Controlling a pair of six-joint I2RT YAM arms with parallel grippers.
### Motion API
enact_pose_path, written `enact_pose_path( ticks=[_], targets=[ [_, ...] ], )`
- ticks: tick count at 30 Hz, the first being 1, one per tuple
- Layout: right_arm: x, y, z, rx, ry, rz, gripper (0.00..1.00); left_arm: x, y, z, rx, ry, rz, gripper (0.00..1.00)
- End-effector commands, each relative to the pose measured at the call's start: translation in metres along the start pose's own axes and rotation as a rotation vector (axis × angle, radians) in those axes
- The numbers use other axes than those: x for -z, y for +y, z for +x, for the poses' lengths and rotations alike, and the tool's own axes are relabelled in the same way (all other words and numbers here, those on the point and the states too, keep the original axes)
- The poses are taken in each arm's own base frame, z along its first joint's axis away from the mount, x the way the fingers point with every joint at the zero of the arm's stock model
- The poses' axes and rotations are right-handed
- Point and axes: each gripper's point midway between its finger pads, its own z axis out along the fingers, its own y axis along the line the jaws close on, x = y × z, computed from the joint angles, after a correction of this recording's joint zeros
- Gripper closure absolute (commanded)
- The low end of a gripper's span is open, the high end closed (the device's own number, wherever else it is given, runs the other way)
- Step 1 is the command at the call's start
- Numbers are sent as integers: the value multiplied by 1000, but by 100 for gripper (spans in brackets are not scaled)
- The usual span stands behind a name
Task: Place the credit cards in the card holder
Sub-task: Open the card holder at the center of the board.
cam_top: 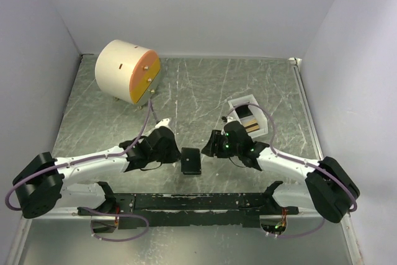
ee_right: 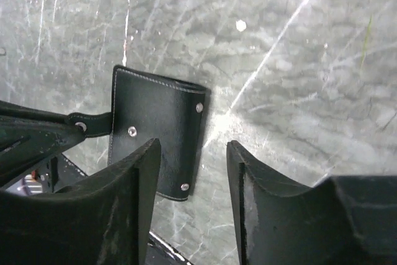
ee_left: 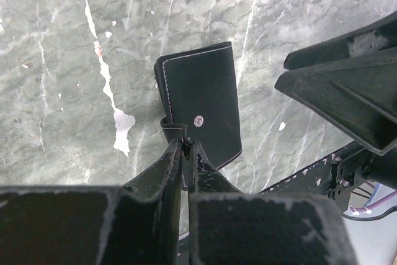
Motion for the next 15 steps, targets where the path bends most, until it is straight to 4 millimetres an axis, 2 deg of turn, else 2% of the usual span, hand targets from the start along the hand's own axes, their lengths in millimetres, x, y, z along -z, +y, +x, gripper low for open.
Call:
enact_pose_path(
  ticks=[1, 7, 12, 15],
  targets=[
    [2, 0, -13, 107, 23, 69, 51, 3, -8, -9, 27, -47, 47, 93],
    [8, 20, -13, 154, 45, 65, 49, 6, -5, -6, 59, -53, 67, 93],
    [3, 34, 0, 123, 82, 55, 48, 14, -17, -10, 98, -86, 153, 93],
    [-1, 43, 12, 127, 105, 39, 46, 16, -17, -12, 108, -94, 155, 93]
  ],
)
